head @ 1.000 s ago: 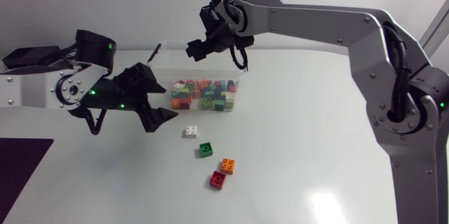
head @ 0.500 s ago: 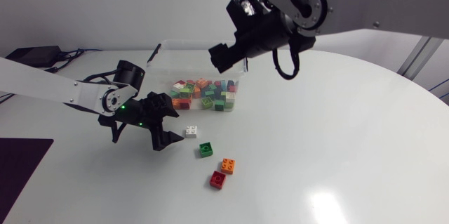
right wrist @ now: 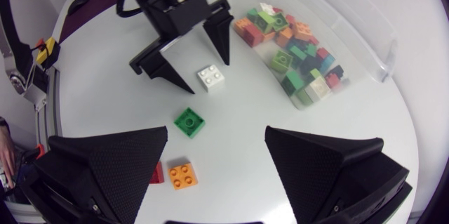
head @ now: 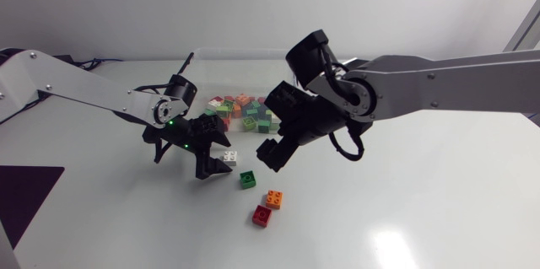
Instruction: Place the duplo bricks in the container
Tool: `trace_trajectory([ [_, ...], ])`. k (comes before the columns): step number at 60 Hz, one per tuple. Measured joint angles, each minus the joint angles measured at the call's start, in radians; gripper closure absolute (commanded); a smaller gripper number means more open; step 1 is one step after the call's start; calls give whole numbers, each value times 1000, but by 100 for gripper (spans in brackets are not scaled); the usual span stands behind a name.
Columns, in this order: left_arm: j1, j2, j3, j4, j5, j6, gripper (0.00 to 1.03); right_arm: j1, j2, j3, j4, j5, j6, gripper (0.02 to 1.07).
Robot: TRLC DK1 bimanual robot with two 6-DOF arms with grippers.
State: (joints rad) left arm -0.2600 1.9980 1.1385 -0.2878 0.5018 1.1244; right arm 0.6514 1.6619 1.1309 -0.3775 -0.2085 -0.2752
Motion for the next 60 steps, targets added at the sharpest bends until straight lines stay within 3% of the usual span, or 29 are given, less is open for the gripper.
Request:
trace_trajectory([
  [5,-2,14,17,-30,12,13,41,23,30,-3,21,-24,-56,7],
  [7,-3,20,21,-35,17,15,50,34,49,-3,26,-27,-82,7],
  [8,-3,22,23,-37,18,18,60,39,58,-3,26,-28,-94,7],
  [10,-4,27,27,-38,20,19,67,50,81,-3,26,-28,-115,7],
  [35,38,11,60,-210,47,28,68,74,259,82,3,-50,-403,7],
  [60,112,-371,-44,-257,71,13,68,54,384,203,-84,-95,-528,10],
])
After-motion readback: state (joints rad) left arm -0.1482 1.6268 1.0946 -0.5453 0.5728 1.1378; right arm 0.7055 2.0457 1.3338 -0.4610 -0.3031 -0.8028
